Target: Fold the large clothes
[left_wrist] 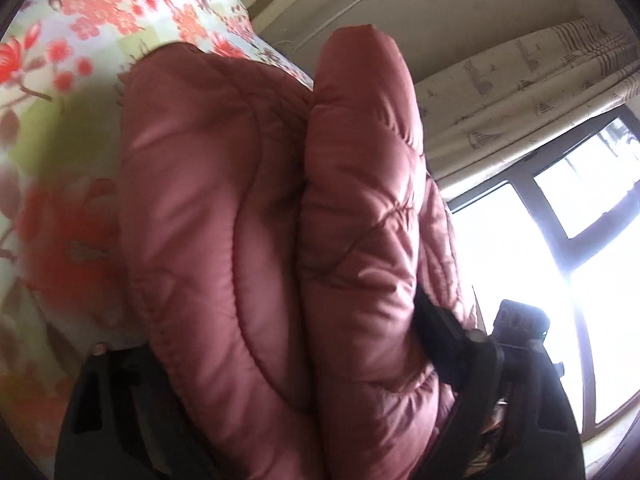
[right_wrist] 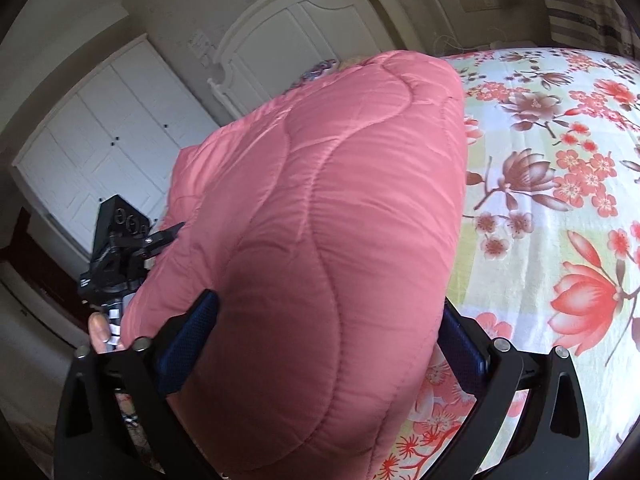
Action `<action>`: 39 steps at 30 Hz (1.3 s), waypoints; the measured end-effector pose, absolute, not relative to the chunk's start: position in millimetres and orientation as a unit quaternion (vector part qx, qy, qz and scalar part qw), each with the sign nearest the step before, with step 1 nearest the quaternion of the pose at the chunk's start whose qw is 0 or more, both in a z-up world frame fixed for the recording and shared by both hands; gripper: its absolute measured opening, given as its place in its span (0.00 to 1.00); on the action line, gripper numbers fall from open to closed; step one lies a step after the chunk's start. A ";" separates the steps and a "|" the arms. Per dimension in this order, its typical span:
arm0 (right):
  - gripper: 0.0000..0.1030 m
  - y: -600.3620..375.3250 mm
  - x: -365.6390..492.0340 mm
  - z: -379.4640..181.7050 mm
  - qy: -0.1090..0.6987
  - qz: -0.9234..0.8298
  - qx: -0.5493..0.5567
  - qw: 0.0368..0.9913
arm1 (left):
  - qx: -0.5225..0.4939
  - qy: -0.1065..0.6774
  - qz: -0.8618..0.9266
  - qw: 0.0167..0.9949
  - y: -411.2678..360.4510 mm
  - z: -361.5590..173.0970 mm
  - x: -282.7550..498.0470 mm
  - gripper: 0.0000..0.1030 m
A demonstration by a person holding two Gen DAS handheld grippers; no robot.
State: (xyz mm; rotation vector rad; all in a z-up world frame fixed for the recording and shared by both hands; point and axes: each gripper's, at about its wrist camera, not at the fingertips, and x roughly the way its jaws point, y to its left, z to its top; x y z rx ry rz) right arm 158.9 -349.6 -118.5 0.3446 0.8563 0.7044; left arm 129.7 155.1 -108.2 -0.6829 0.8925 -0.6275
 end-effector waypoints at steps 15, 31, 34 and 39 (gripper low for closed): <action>0.66 -446.6 132.4 -50.4 0.218 0.231 0.159 0.935 | -0.255 0.366 -0.371 0.814 3.9 -27.7 206.6 0.49; 0.86 -474.4 148.3 -57.5 0.248 0.042 0.099 0.963 | -0.176 0.420 -0.216 0.863 -38.2 -63.2 241.1 0.84; 0.86 -440.7 128.9 -42.7 0.218 0.074 0.051 0.972 | -0.155 0.366 -0.147 0.906 -34.3 -28.1 220.5 0.84; 0.80 -367.5 117.4 -52.8 0.210 0.129 -0.036 0.969 | -0.033 0.254 -0.148 0.955 -72.0 40.8 192.4 0.94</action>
